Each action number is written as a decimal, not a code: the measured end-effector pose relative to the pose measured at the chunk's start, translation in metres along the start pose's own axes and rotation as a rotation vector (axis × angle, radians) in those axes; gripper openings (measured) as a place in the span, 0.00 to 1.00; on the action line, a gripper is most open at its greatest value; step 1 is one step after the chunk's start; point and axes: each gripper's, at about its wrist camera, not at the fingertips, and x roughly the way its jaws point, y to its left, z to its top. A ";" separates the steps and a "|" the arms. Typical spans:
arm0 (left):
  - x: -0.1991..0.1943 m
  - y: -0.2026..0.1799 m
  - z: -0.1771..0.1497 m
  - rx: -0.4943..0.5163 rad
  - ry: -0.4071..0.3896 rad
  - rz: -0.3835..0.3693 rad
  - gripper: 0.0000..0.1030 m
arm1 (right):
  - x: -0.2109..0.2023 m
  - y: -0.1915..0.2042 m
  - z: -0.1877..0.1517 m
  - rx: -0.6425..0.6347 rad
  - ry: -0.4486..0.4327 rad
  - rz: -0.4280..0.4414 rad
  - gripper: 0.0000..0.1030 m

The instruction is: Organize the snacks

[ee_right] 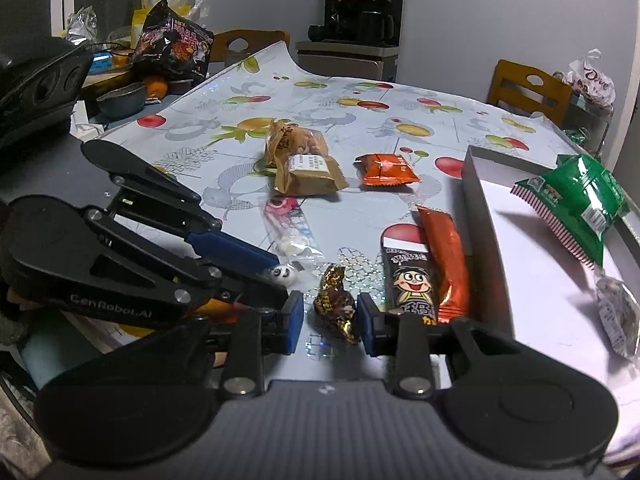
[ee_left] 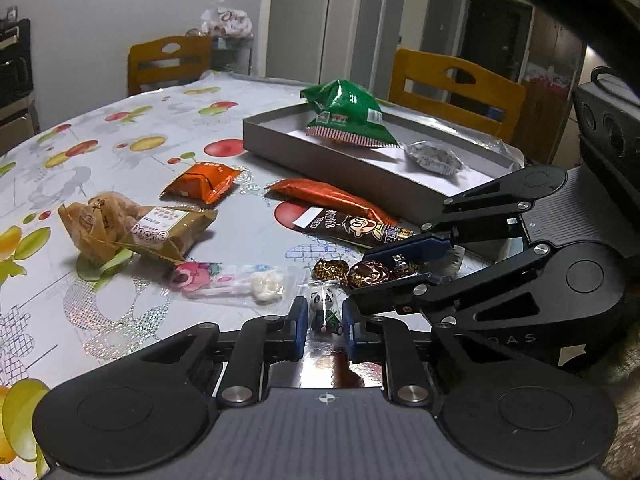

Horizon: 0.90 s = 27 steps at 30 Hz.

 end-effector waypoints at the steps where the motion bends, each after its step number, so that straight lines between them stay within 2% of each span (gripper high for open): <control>1: 0.000 0.000 0.000 -0.002 -0.001 0.002 0.20 | 0.000 0.000 0.000 0.002 -0.001 0.003 0.29; 4: 0.000 0.001 0.000 -0.005 -0.002 0.006 0.20 | 0.001 0.001 0.000 0.001 -0.003 0.004 0.28; 6: -0.001 0.000 0.000 -0.005 -0.003 0.010 0.20 | 0.000 0.000 0.000 0.005 -0.004 -0.002 0.23; 27: -0.012 -0.008 0.009 0.014 -0.053 0.051 0.17 | -0.021 -0.012 0.010 0.026 -0.084 -0.029 0.23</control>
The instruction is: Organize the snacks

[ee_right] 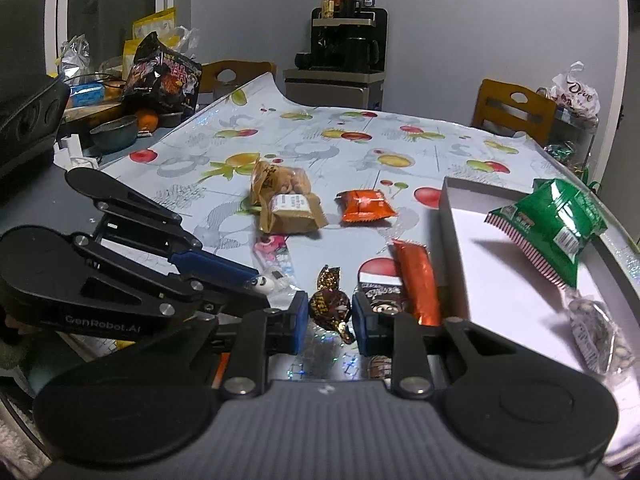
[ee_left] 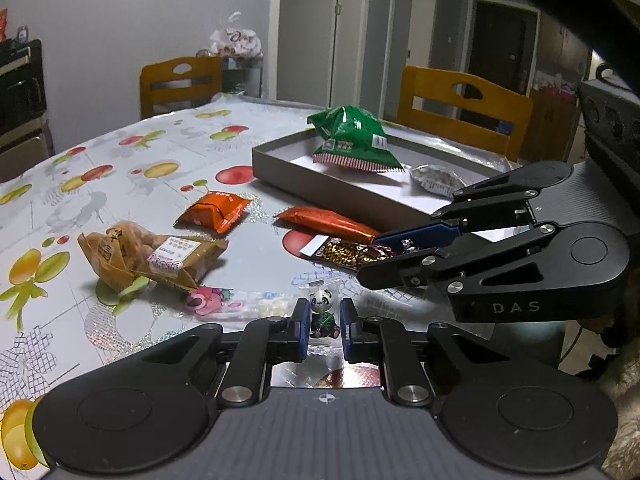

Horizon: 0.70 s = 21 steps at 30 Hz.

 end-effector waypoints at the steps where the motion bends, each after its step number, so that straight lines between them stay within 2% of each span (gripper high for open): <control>1: 0.000 0.000 0.001 -0.003 -0.001 0.004 0.17 | -0.001 -0.001 0.001 0.000 -0.002 -0.002 0.23; 21: 0.001 -0.003 0.010 -0.011 -0.040 -0.001 0.17 | -0.023 -0.023 0.007 0.031 -0.049 -0.069 0.23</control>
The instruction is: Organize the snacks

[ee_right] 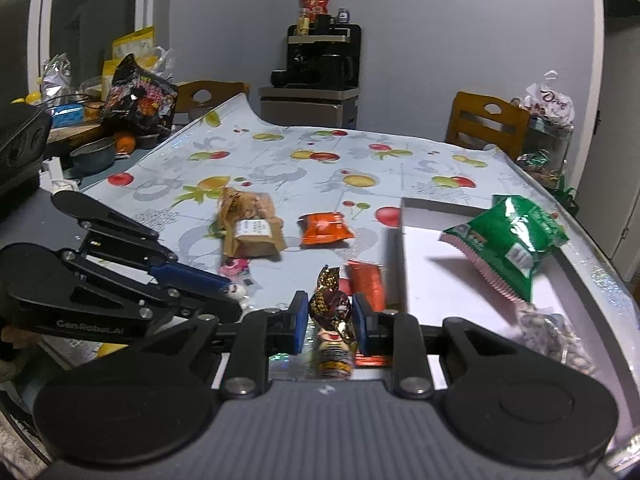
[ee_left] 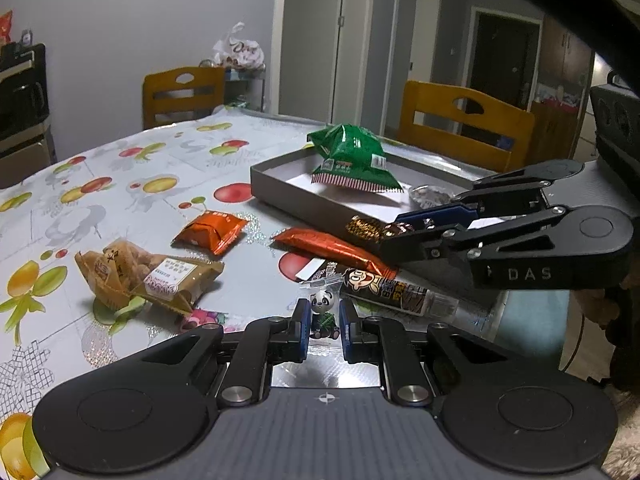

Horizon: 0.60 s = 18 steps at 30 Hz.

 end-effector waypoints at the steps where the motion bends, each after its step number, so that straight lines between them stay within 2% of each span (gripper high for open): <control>1: 0.000 0.000 0.000 0.000 -0.003 0.000 0.17 | -0.001 -0.002 0.001 0.003 -0.002 -0.005 0.23; 18: 0.004 -0.008 0.007 0.002 -0.022 -0.011 0.17 | -0.030 -0.037 0.001 0.037 -0.034 -0.102 0.23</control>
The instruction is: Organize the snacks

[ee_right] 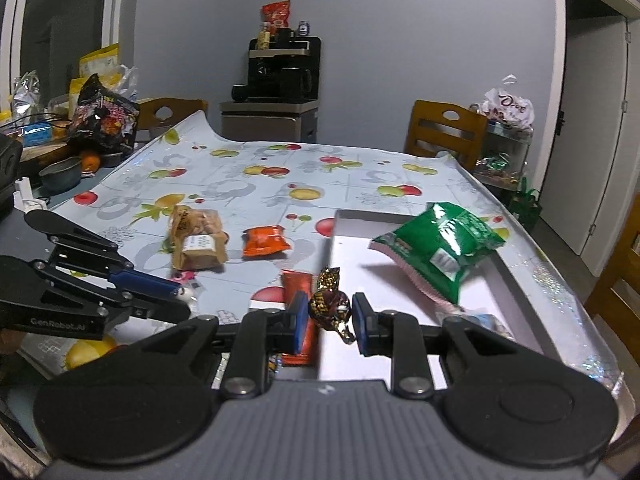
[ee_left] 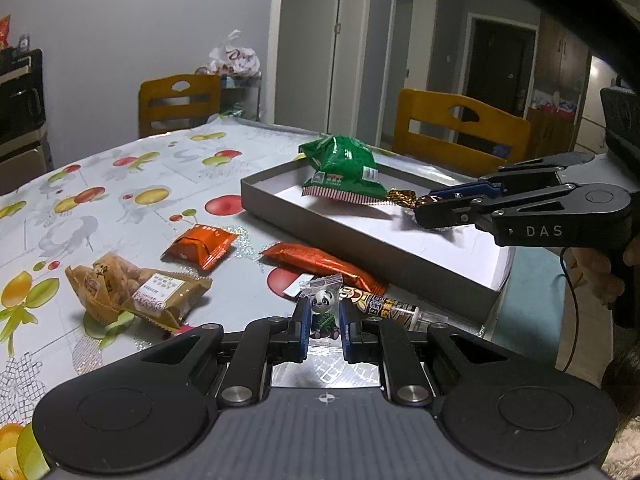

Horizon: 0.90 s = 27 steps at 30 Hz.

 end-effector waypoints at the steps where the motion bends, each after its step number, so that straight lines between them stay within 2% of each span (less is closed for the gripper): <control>1: 0.001 -0.001 0.001 0.002 -0.001 -0.002 0.17 | -0.002 -0.002 -0.001 0.001 0.000 -0.005 0.23; 27: 0.036 -0.048 0.042 0.090 -0.030 -0.055 0.17 | -0.025 -0.067 -0.031 0.101 -0.004 -0.115 0.23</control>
